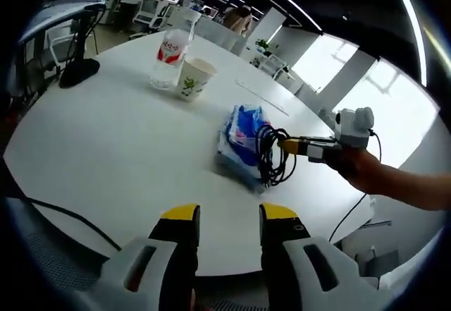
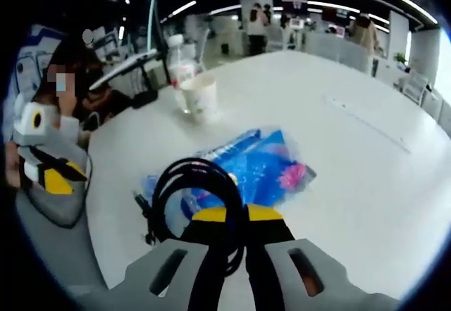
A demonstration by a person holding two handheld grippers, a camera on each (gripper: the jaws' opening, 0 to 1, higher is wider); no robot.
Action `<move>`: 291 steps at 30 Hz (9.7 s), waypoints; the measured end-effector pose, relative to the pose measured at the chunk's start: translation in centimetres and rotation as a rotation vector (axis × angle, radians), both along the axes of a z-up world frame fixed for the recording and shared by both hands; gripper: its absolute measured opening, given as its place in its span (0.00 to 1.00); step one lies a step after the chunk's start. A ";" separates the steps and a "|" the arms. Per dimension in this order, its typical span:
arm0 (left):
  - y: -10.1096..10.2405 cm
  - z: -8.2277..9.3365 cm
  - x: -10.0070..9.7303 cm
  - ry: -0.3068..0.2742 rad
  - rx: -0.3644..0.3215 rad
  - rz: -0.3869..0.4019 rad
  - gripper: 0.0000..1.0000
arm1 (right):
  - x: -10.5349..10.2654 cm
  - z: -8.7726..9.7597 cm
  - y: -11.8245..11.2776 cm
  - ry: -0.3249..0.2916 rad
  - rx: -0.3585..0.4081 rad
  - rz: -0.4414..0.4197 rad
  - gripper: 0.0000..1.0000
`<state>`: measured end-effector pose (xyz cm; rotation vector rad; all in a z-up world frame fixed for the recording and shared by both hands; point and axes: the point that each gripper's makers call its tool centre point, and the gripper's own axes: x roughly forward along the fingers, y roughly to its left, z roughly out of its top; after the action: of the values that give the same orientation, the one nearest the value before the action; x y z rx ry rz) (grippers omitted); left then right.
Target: Arrange the tabletop items into an orderly group along one side of the table until the central work area is clear of visible clutter.
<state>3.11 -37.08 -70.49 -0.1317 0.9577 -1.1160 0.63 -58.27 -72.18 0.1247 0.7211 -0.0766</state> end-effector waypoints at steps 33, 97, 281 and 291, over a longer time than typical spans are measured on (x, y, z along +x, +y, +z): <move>-0.4 0.0 -1.4 -0.005 0.003 -0.048 0.32 | -3.6 3.2 0.3 -0.096 0.006 -0.048 0.03; -0.6 -0.1 -1.3 0.005 -0.001 -0.028 0.32 | -14.7 -1.4 -2.7 0.022 0.162 -0.395 0.04; -9.6 -3.0 -2.7 0.011 0.091 -0.142 0.00 | -9.0 -0.2 1.8 -0.053 0.309 -0.402 0.00; -10.3 -2.7 -4.4 0.051 0.086 -0.145 0.00 | -11.0 0.0 1.2 -0.098 0.322 -0.464 0.00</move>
<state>-1.26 -47.41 -73.15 -0.0209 1.0730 -1.2064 -10.38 -57.02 -72.22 0.5995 0.5916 -0.3949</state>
